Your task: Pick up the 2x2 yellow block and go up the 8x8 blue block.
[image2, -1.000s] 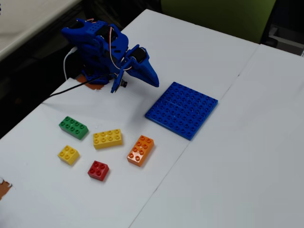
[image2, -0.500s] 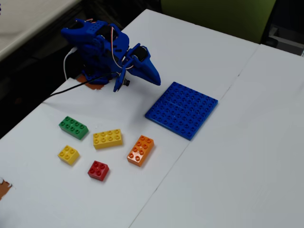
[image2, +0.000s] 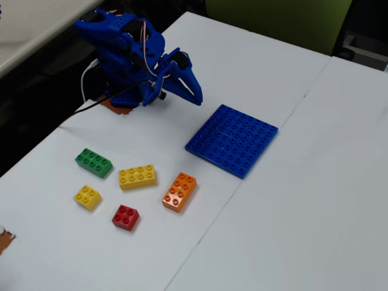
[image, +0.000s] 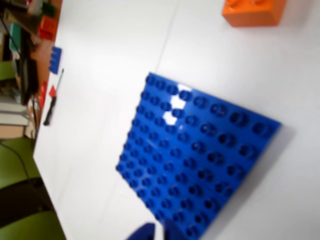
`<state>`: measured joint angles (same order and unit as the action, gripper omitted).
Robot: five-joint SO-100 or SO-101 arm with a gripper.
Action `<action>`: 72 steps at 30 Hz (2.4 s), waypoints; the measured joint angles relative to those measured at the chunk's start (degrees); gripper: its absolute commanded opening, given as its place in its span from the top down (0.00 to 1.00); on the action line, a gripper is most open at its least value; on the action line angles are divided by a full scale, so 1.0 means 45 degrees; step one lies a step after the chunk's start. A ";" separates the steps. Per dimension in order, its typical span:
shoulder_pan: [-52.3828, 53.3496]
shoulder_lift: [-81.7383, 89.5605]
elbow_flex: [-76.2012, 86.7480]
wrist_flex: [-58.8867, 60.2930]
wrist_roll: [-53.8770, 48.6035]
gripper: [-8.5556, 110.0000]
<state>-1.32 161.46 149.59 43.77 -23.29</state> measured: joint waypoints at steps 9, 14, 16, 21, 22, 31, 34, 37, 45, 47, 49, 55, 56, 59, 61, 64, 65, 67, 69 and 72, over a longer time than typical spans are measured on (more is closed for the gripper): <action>0.0996 -0.5176 -0.7949 0.5820 -0.6699 0.93; 0.2813 -0.7715 -1.2207 0.9609 -1.0820 0.91; 0.3574 -0.8672 -1.3594 1.0996 -1.2734 0.90; 0.5645 -1.0313 -1.5195 1.2383 -1.7168 0.89; 0.5898 -1.0527 -1.5313 1.2422 -1.8027 0.89; 0.9375 -1.3145 -1.7441 1.2441 -2.5176 0.89; 1.0488 -1.4023 -1.8320 1.2441 -2.7734 0.90; 1.1641 -1.5195 -1.9687 1.2441 -2.9687 0.90; 1.2812 -1.7441 -2.1328 1.1797 -3.0586 0.90; 1.3008 -1.7910 -2.1543 1.1562 -3.0469 0.90; 1.3125 -1.8418 -2.1875 1.1406 -3.0332 0.89; 1.3398 -2.0547 -2.3672 1.1367 -2.8770 0.87; 1.3496 -2.0840 -2.3828 1.1348 -2.8594 0.87; 1.3770 -2.1328 -2.3965 1.1113 -2.8340 0.85; 1.3848 -2.1523 -2.4121 1.1074 -2.8223 0.84; 1.3848 -2.1738 -2.4434 1.1094 -2.7852 0.77; 1.3848 -2.1777 -2.4473 1.1094 -2.7715 0.73; 1.3809 -2.1875 -2.4492 1.1074 -2.7461 0.71; 1.3691 -2.2051 -2.4492 1.0957 -2.7363 0.71; 1.3672 -2.2383 -2.4512 1.0742 -2.7285 0.72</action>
<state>60.21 60.73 39.29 92.11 -146.07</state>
